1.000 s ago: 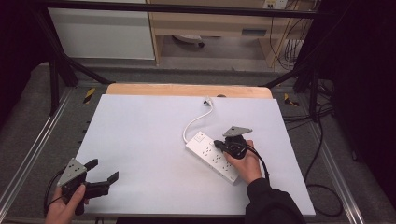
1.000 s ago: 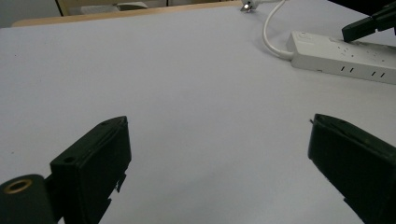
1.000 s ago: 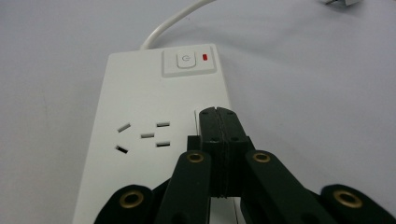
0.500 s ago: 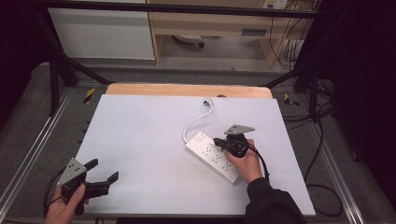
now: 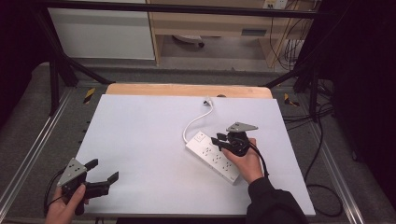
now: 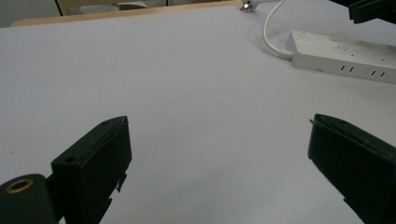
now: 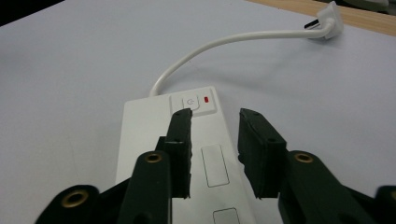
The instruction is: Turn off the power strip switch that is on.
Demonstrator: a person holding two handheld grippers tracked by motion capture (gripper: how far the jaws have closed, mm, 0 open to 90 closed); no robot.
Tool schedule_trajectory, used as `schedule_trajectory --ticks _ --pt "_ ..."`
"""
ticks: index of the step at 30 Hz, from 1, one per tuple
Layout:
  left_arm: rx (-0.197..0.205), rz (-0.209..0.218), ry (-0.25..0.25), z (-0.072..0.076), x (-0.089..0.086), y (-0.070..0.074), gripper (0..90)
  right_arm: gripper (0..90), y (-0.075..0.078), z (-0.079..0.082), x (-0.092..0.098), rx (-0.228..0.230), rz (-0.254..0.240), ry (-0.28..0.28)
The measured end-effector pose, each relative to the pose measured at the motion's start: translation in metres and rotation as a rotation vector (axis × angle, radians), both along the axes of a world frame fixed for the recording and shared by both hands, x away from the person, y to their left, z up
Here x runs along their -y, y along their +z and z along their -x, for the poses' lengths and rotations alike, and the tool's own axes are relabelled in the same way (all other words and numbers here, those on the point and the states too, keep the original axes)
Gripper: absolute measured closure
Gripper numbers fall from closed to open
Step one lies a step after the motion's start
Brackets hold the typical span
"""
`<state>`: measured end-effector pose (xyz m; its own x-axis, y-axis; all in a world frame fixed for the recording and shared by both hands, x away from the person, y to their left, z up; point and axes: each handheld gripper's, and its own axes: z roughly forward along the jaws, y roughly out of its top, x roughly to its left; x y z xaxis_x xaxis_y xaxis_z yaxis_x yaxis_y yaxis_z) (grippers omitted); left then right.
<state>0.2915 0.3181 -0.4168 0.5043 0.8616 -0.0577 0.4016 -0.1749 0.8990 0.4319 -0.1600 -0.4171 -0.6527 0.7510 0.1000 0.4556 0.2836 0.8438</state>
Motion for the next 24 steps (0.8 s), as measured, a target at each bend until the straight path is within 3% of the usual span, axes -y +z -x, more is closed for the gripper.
schedule_trajectory --ticks 15,21,24 --pt "0.001 0.001 -0.001 0.000 0.000 0.000 6.2 21.5 0.012 -0.005 -0.003 0.008 0.012 -0.075" --pt "0.001 0.000 0.000 0.000 0.000 0.000 6.2 10.5 0.015 -0.007 -0.001 0.015 0.006 -0.111" --pt "0.000 -0.001 0.000 0.000 0.000 0.000 6.2 9.9 0.018 -0.007 0.001 0.035 0.007 -0.155"
